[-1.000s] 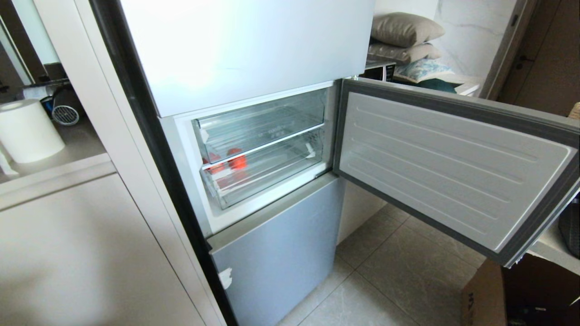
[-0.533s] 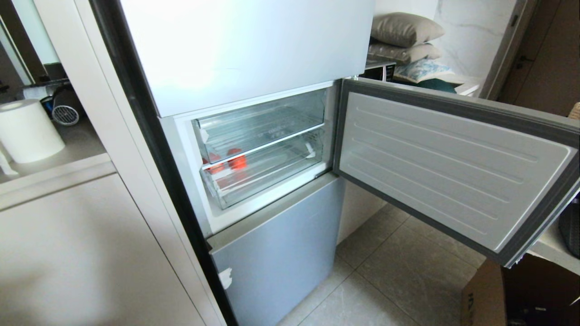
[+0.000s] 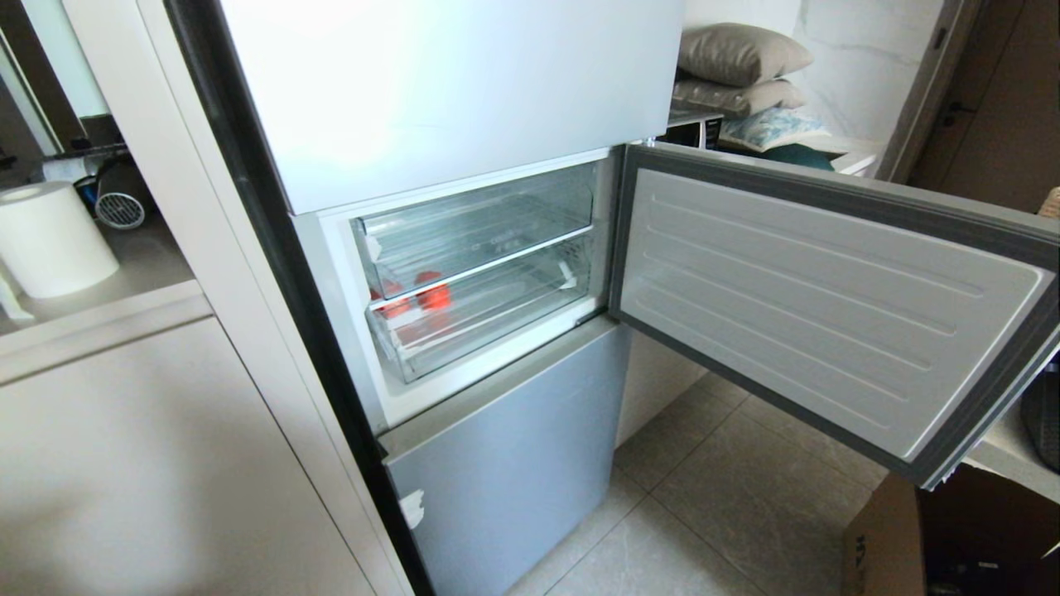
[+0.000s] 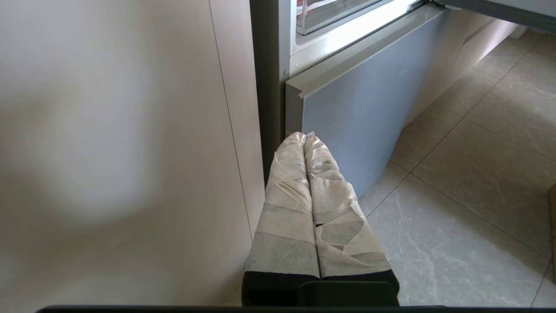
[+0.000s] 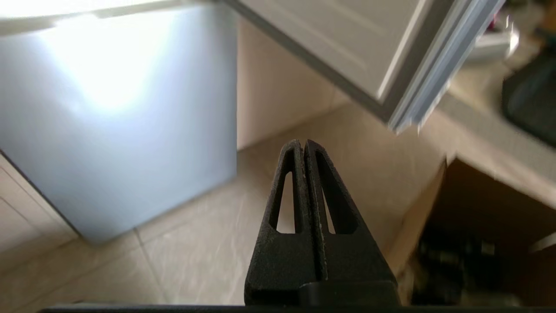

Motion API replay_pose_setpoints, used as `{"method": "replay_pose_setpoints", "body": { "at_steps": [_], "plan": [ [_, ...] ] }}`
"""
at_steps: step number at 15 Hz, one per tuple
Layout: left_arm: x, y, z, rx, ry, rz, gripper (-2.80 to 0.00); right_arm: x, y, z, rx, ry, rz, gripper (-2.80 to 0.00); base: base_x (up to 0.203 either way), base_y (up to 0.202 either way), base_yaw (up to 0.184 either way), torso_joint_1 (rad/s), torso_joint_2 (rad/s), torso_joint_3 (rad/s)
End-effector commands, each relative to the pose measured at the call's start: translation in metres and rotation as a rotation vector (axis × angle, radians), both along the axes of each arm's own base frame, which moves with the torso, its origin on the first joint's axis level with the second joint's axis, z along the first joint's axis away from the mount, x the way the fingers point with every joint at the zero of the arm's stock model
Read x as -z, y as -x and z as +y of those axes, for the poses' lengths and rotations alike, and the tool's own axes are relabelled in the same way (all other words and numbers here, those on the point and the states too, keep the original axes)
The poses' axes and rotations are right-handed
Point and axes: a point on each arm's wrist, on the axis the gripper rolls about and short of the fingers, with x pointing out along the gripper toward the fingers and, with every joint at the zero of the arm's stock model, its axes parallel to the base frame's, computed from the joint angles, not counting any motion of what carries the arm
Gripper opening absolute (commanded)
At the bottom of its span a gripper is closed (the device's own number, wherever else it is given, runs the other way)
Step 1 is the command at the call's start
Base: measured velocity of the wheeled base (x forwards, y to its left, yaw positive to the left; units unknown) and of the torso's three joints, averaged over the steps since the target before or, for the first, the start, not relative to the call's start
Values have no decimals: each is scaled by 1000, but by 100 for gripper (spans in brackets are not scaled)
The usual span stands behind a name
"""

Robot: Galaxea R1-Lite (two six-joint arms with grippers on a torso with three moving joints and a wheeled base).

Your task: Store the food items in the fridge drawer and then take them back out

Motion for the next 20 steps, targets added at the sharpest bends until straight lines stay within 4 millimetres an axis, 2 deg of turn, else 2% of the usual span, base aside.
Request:
{"method": "replay_pose_setpoints", "body": {
  "at_steps": [1, 8, 20],
  "plan": [
    [0, 0, 0, -1, 1, 0, -280, 2, 3, 0, -4, 0, -35, -280, 0, 0, 0, 0, 0, 0],
    [0, 0, 0, 0, 0, 0, -280, 1, 3, 0, 8, -37, -37, -280, 0, -2, 25, 0, 0, 1],
    [0, 0, 0, 0, 0, 0, -280, 1, 3, -1, 26, -56, -38, -280, 1, -9, 172, -1, 2, 3]
  ]
}}
